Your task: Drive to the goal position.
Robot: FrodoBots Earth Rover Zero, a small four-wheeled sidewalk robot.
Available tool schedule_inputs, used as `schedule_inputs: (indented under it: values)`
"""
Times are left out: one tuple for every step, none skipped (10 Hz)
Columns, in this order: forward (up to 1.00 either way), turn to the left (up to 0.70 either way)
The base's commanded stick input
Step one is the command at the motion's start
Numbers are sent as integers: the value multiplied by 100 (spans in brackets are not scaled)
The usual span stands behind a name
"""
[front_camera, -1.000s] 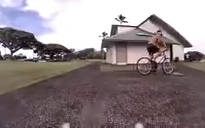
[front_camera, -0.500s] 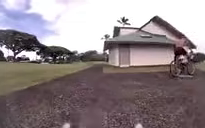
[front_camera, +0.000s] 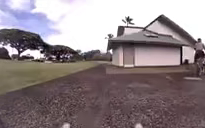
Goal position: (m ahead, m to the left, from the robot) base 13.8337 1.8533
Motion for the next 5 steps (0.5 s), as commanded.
schedule_inputs:
  values:
    - [70, 35]
    - [70, 35]
    - [70, 35]
    - [70, 35]
    - [70, 29]
